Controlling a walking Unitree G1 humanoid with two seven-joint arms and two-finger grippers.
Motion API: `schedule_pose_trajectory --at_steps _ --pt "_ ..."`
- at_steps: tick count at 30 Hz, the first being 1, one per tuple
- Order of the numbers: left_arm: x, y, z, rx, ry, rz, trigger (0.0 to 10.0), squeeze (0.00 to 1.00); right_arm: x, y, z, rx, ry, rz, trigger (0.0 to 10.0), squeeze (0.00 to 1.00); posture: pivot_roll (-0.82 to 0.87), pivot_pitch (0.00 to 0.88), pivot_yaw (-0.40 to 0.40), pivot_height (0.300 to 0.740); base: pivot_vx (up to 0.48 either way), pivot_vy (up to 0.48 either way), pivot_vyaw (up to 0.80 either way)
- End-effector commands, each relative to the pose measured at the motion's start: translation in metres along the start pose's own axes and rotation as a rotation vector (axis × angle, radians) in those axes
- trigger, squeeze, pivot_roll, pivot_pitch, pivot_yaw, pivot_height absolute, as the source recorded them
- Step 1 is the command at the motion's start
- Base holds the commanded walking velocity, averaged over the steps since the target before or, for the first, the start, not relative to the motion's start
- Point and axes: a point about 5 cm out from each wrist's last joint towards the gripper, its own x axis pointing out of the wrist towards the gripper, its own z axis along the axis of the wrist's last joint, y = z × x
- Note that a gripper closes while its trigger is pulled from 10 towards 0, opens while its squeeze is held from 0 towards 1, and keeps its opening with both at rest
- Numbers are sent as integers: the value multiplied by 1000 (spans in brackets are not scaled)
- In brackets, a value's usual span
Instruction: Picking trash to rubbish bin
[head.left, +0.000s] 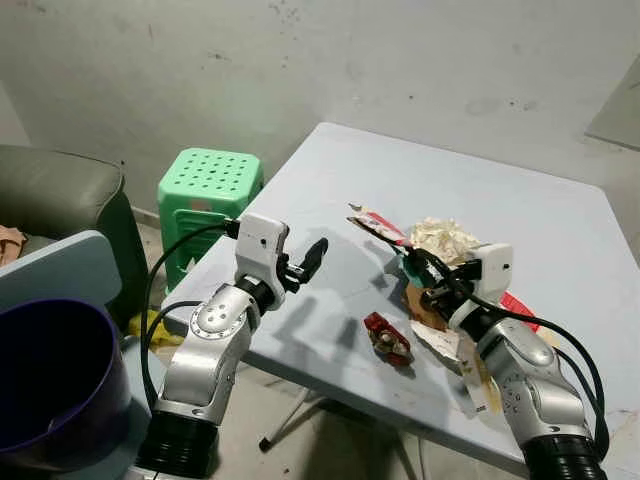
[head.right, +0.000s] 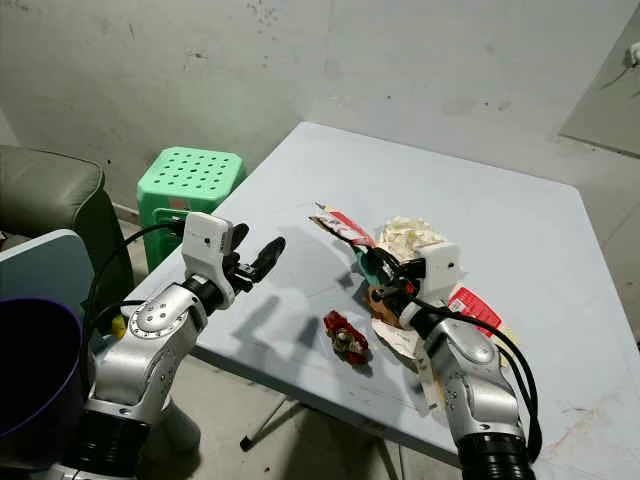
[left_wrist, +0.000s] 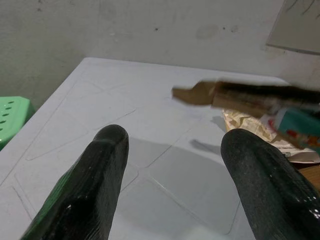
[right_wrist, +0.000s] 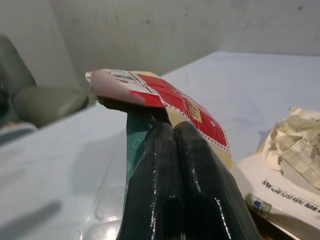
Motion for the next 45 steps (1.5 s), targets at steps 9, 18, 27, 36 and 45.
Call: schedule_pose_trajectory --at_steps 9,18,27,36,45 --pt "6 -1 8 8 -27 -9 10000 0 4 -4 36 86 -175 16 10000 0 -21 0 -76 740 0 0 0" --pt "6 0 7 5 -36 -1 10000 0 -6 0 25 -73 -79 94 10000 0 -15 0 -84 740 0 0 0" --pt "7 -1 7 -5 -41 -4 10000 0 -18 -1 6 -142 13 84 10000 1000 -25 0 -84 740 0 0 0" --pt "10 -3 8 -3 -45 -16 10000 0 -18 -2 9 -144 -4 88 0 0 -32 0 -80 740 0 0 0" --pt "8 0 8 -7 -45 -6 10000 0 -19 -1 5 -114 18 87 10000 1000 -27 0 -87 740 0 0 0"
